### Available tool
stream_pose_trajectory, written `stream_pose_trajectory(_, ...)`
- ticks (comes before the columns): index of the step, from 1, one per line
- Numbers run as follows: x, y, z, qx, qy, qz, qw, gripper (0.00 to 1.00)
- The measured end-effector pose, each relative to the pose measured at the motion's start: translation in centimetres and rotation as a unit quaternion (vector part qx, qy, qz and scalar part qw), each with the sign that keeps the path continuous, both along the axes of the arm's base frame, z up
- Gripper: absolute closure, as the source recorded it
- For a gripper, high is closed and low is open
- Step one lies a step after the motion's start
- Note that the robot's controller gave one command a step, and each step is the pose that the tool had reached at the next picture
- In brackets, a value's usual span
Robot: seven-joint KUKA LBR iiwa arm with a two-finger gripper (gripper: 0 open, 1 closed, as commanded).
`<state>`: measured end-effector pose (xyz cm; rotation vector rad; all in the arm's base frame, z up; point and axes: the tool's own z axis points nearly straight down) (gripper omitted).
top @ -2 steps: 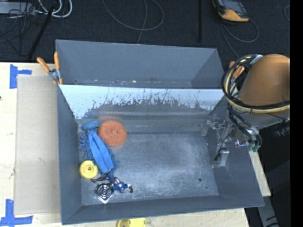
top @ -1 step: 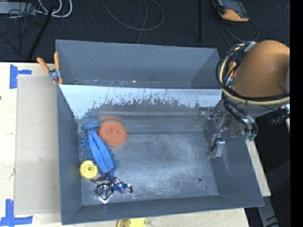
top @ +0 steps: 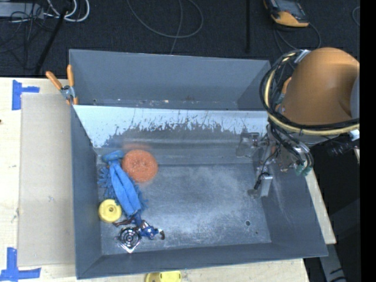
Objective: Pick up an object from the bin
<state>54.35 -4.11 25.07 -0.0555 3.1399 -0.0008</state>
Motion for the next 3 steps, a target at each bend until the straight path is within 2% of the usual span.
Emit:
stream_pose_trajectory(1, 2.9, 3.4, 0.6, 0.0, -0.0005, 0.054, 0.9985, 0.0)
stream_pose_trajectory(2, 3.3, 5.3, -0.2, 0.001, -0.0011, 0.029, 0.9996, 0.0)
stream_pose_trajectory(3, 2.9, 5.8, -0.4, 0.0, 0.0008, 0.013, 0.9999, 0.0)
